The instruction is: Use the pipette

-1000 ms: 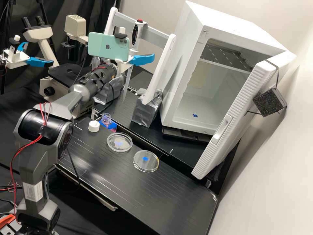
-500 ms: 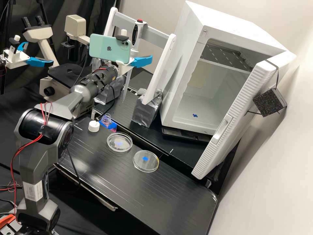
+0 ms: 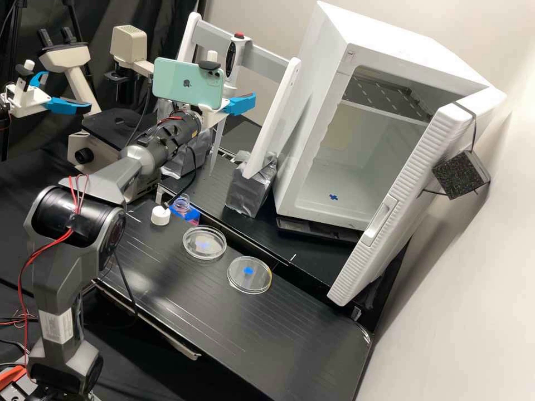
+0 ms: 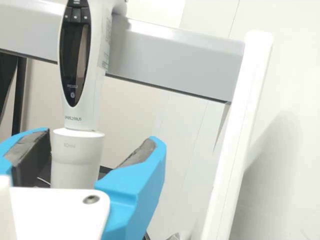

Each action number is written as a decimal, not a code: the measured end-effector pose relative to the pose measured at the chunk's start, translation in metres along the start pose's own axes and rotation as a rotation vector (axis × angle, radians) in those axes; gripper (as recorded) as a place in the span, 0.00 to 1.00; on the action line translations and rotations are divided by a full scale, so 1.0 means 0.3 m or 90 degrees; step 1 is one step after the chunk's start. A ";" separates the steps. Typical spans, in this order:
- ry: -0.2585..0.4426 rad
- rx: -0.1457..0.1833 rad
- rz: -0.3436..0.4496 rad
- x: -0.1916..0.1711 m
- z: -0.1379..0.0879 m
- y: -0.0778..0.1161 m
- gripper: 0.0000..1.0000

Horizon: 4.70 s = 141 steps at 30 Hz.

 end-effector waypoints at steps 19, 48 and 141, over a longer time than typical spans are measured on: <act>0.000 0.000 0.000 0.000 0.000 0.000 0.00; 0.043 0.027 -0.029 -0.022 -0.015 0.034 0.00; 0.036 0.147 0.032 -0.415 0.248 -0.262 0.00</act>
